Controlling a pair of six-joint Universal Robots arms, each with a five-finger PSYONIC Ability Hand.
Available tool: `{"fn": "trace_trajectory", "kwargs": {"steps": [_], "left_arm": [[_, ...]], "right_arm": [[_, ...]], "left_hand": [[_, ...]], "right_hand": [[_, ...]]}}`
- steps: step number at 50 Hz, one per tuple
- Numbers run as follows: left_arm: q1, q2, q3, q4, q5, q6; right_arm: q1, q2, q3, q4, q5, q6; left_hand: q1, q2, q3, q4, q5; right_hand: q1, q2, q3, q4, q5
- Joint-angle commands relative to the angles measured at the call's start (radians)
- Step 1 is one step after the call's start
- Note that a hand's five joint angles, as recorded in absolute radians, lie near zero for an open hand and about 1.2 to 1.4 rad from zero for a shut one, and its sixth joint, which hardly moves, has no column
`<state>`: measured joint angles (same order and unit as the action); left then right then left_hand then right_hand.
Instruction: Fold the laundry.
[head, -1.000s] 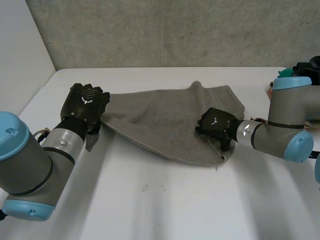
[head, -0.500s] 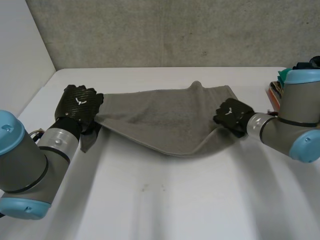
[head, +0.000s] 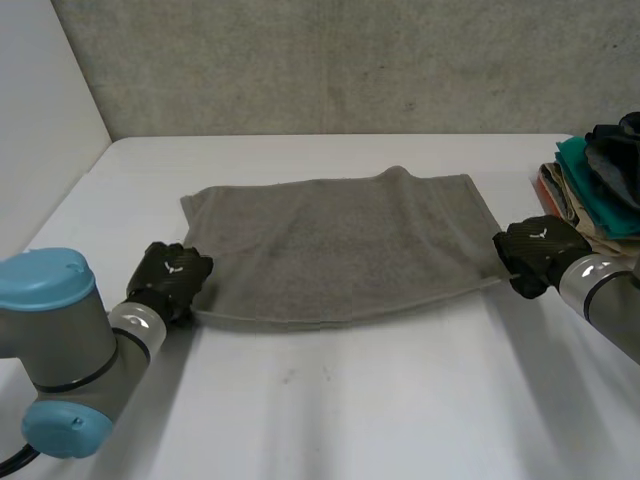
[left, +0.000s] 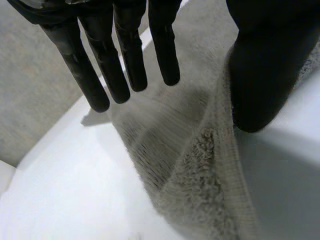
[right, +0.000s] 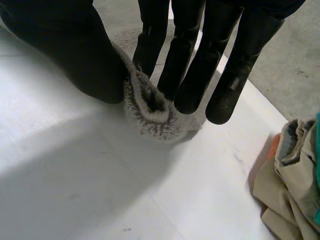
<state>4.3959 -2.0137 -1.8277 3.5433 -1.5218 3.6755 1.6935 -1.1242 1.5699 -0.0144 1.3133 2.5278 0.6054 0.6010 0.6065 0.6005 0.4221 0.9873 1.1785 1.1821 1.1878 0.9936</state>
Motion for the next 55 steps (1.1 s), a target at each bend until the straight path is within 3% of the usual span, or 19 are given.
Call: {"fn": "trace_trajectory", "kwargs": {"steps": [1, 6, 13, 14, 17, 21, 26, 30, 36, 40, 44, 50, 55], "left_arm": [[0.017, -0.003, -0.030, -0.011, -0.009, 0.003], [0.022, 0.027, -0.053, -0.011, -0.020, 0.004], [0.043, 0.130, -0.119, -0.012, -0.070, 0.034], [0.043, 0.165, -0.146, -0.023, -0.074, 0.055], [0.042, 0.229, -0.188, -0.058, -0.078, 0.096], [0.033, 0.366, -0.264, -0.181, -0.078, 0.161], [0.034, 0.562, -0.355, -0.488, -0.067, 0.225], [0.040, 0.621, -0.374, -0.639, -0.063, 0.258], [0.036, 0.566, -0.315, -0.499, -0.054, 0.259], [0.028, 0.388, -0.208, -0.324, -0.063, 0.264], [0.020, 0.227, -0.073, -0.192, -0.066, 0.265], [0.014, -0.025, 0.154, -0.052, -0.066, 0.276], [0.013, -0.189, 0.332, 0.025, -0.070, 0.297]], "right_arm": [[-0.017, -0.002, 0.012, -0.030, 0.021, 0.023], [-0.023, -0.003, 0.019, -0.032, 0.026, 0.023], [-0.026, -0.048, 0.061, -0.022, 0.030, -0.004], [-0.026, -0.065, 0.074, -0.015, 0.030, -0.021], [-0.028, -0.114, 0.110, 0.008, 0.029, -0.070], [-0.066, -0.227, 0.171, 0.099, 0.030, -0.217], [-0.141, -0.380, 0.257, 0.356, 0.030, -0.482], [-0.230, -0.422, 0.306, 0.488, 0.015, -0.610], [-0.232, -0.390, 0.308, 0.387, -0.002, -0.561], [-0.169, -0.283, 0.243, 0.248, 0.014, -0.494], [-0.085, -0.183, 0.144, 0.145, 0.064, -0.434], [0.038, 0.022, -0.068, -0.025, 0.208, -0.416], [0.069, 0.168, -0.220, -0.172, 0.239, -0.428]], "left_hand": [[-0.028, -0.023, -0.029, -0.023, -0.019], [-0.004, 0.000, -0.005, 0.001, 0.004], [0.582, 0.587, 0.581, 0.587, 0.591], [0.789, 0.793, 0.788, 0.794, 0.798], [0.791, 0.795, 0.790, 0.796, 0.800], [0.791, 0.795, 0.790, 0.796, 0.800], [0.791, 0.795, 0.790, 0.796, 0.800], [0.791, 0.795, 0.790, 0.796, 0.800], [0.791, 0.795, 0.790, 0.796, 0.800], [0.791, 0.795, 0.790, 0.796, 0.800], [0.791, 0.795, 0.790, 0.796, 0.800], [0.791, 0.795, 0.790, 0.796, 0.800], [0.791, 0.795, 0.790, 0.796, 0.800]], "right_hand": [[0.409, 0.218, 0.214, 0.209, 0.228], [0.409, 0.218, 0.214, 0.209, 0.228], [0.409, 0.218, 0.214, 0.209, 0.228], [0.409, 0.218, 0.214, 0.209, 0.228], [0.409, 0.218, 0.214, 0.209, 0.228], [0.409, 0.218, 0.214, 0.209, 0.228], [0.409, 0.218, 0.214, 0.209, 0.228], [0.409, 0.218, 0.214, 0.209, 0.228], [0.409, 0.218, 0.214, 0.209, 0.228], [0.409, 0.218, 0.214, 0.209, 0.228], [0.409, 0.218, 0.214, 0.209, 0.228], [0.409, 0.218, 0.214, 0.209, 0.228], [0.409, 0.218, 0.214, 0.209, 0.228]]}}
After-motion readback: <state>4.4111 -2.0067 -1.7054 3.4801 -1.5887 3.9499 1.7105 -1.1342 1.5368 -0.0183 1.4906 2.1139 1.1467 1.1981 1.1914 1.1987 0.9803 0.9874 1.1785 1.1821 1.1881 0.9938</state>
